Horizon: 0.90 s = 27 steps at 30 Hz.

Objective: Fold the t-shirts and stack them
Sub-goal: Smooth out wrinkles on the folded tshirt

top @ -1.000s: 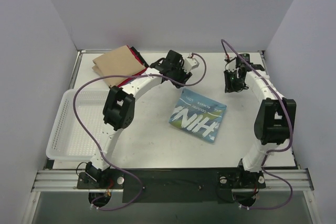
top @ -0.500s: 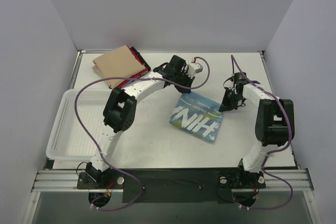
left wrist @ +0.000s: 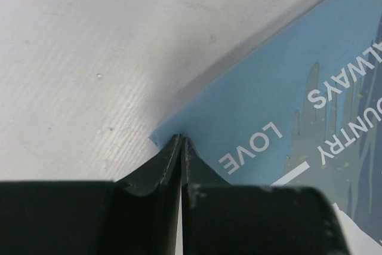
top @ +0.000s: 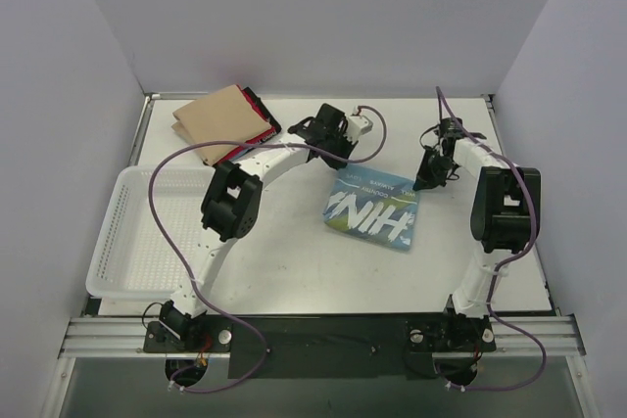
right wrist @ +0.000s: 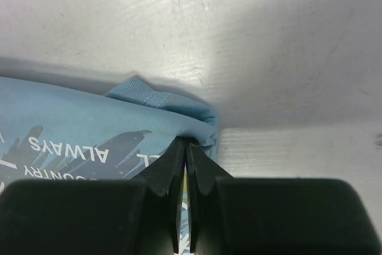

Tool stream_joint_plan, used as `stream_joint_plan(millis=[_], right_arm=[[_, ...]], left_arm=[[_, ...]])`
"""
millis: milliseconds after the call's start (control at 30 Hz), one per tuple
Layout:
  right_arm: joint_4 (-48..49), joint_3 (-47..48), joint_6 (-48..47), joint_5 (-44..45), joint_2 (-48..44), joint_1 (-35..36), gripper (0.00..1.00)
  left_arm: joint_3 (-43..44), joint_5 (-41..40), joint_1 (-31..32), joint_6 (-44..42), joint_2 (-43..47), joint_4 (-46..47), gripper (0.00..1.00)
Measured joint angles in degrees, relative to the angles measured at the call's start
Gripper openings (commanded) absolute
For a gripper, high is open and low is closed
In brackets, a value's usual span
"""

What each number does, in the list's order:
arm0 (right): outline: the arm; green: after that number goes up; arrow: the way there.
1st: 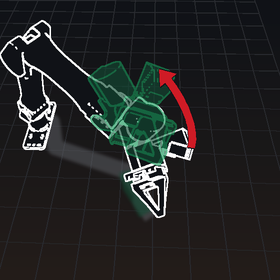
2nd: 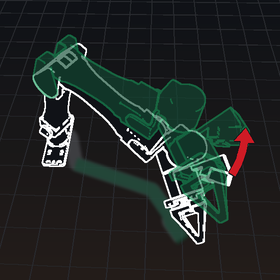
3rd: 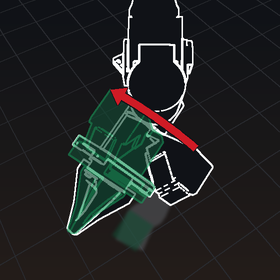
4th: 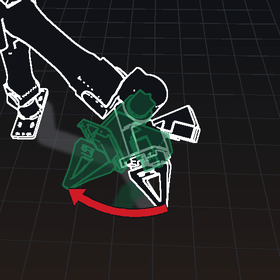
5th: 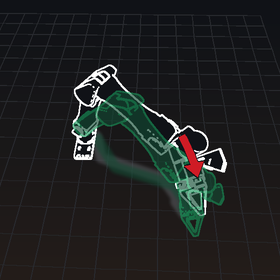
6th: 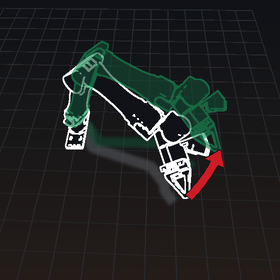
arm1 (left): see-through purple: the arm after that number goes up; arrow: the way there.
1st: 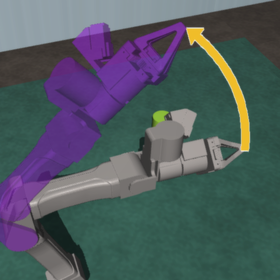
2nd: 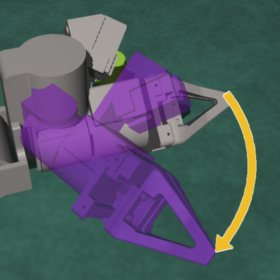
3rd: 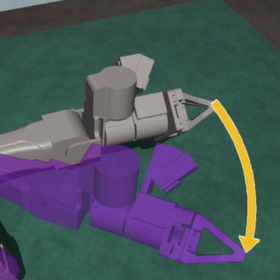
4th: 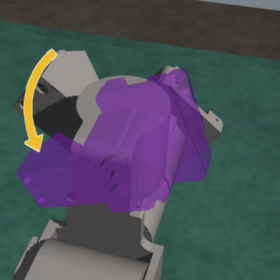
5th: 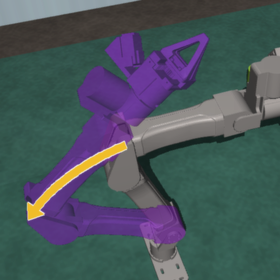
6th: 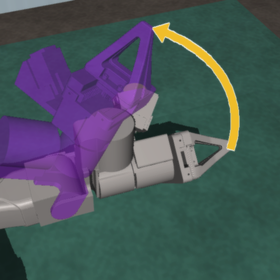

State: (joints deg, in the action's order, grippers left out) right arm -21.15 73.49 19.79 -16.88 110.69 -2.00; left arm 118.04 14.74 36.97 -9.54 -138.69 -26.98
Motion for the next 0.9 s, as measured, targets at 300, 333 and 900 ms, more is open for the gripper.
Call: stream_joint_plan(millis=[300,333,900], right_arm=[[-3.26,0.68,-3.19,3.91,-9.75,4.7,0.0],[-3.3,-0.44,-3.1,3.39,-12.02,6.08,0.0],[3.87,-30.99,6.62,-4.24,-22.99,12.15,0.0]], left_arm=[[2.36,1.75,-1.25,-0.22,3.91,-5.22,0.16],[2.19,2.75,-1.2,0.13,4.83,-6.27,0.16],[-27.74,14.27,3.72,2.67,16.63,-9.9,0.16]])
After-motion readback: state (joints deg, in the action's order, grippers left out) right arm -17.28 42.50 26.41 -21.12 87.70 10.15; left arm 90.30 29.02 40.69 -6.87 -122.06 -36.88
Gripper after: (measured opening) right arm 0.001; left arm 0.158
